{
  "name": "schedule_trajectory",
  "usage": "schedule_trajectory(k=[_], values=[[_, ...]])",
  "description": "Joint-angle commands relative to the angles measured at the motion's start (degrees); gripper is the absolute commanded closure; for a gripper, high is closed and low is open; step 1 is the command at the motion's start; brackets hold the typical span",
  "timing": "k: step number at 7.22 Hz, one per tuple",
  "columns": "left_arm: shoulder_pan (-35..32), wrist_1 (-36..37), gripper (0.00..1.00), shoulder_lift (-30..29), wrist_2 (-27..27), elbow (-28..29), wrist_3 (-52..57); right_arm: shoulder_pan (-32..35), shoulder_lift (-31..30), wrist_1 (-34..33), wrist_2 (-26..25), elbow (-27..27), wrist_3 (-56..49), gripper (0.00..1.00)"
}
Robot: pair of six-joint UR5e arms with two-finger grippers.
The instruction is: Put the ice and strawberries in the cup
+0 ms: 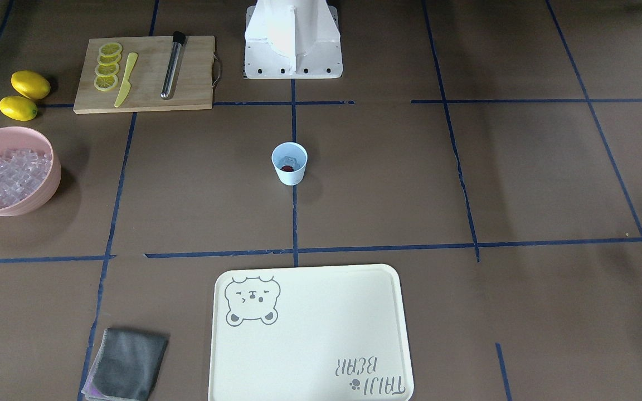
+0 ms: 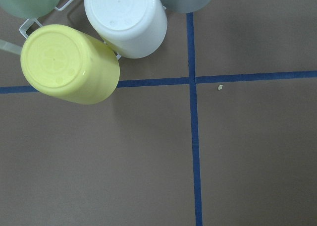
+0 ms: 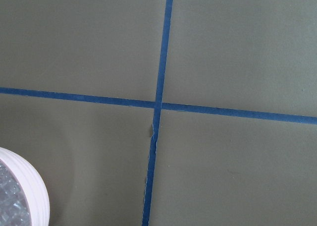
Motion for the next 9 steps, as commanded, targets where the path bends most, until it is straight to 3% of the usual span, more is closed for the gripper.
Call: schedule_trajectory(k=[1, 4, 9], values=[[0.0, 0.0, 0.0, 0.0, 0.0, 0.04, 0.0, 0.09, 0.09, 0.13, -0.05, 0.1, 3.66, 0.0], [0.0, 0.0, 0.0, 0.09, 0.0, -0.05, 0.0, 0.09, 0.17, 0.22, -2.59, 0.1, 3.58, 0.0], [0.0, 0.0, 0.0, 0.09, 0.0, -0.05, 0.0, 0.09, 0.26, 0.13, -2.6, 0.1, 3.67, 0.0]])
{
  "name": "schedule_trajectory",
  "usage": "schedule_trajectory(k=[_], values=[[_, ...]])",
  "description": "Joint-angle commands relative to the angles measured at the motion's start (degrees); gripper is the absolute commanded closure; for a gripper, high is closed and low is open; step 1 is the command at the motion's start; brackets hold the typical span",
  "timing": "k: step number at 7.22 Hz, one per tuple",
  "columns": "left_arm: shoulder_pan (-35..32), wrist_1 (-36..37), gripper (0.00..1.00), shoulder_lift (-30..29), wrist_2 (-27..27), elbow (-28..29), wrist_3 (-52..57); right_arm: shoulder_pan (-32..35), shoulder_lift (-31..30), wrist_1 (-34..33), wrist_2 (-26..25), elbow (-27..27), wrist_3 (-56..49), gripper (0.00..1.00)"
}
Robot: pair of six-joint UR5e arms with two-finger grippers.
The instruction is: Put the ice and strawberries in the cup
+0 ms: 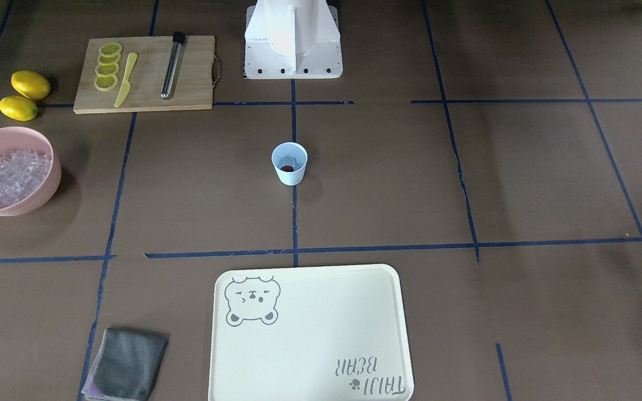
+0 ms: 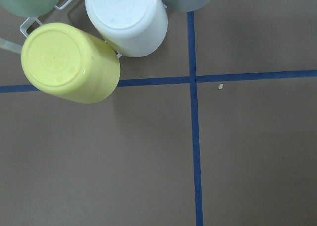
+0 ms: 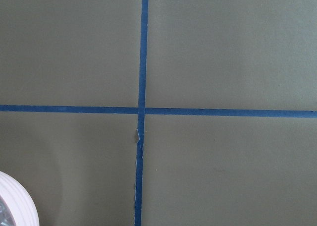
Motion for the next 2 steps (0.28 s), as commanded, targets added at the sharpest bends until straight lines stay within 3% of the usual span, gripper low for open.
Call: schedule_trajectory(k=[1, 2], values=[[0.0, 0.0, 0.0, 0.0, 0.0, 0.0, 0.0, 0.0, 0.09, 0.02, -0.01, 0.0, -0.06, 0.0], [0.0, 0.0, 0.0, 0.0, 0.0, 0.0, 0.0, 0.0, 0.18, -0.07, -0.01, 0.0, -0.14, 0.0]])
